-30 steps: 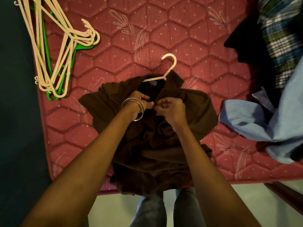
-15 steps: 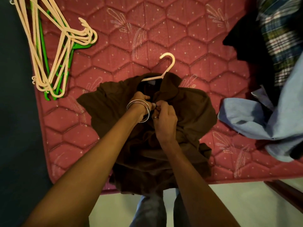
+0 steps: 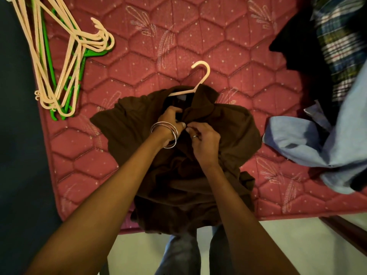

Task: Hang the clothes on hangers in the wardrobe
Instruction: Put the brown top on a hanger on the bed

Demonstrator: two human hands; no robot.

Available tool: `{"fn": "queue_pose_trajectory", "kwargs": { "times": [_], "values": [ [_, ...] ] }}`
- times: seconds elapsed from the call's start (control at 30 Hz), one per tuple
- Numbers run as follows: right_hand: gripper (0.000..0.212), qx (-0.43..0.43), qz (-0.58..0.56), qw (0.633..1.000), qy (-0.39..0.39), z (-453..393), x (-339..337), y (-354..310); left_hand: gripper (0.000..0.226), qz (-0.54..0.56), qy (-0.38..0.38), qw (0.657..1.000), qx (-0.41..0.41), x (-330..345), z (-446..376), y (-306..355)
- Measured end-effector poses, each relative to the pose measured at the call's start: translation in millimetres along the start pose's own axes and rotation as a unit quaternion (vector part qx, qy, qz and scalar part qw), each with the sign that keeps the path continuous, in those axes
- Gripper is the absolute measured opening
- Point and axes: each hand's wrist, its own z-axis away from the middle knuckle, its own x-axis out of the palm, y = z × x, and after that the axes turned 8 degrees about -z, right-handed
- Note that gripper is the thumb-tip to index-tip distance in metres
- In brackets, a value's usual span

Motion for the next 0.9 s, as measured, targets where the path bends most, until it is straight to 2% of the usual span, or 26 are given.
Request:
{"fn": "queue_pose_trajectory", "kwargs": {
  "times": [0.2, 0.4, 0.57, 0.8, 0.9],
  "values": [
    [0.013, 0.080, -0.102, 0.991, -0.030, -6, -7, 1, 0.047, 0.054, 0.000, 0.998, 0.029, 1, 5, -8],
    [0.013, 0.114, -0.118, 0.986, -0.012, -12, -10, 3, 0.067, 0.102, -0.035, 0.993, 0.046, -3, 8, -10],
    [0.014, 0.099, -0.114, 0.988, -0.024, -15, -8, 0, 0.060, 0.128, -0.029, 0.991, 0.032, -4, 9, -8],
    [0.014, 0.079, -0.091, 0.992, -0.029, -18, -10, 0, 0.046, 0.130, -0.029, 0.989, 0.063, -3, 11, -8],
    [0.011, 0.084, -0.094, 0.992, -0.012, -19, -10, 0, 0.051, 0.143, -0.031, 0.988, 0.053, -5, 12, -10]
  ]
}}
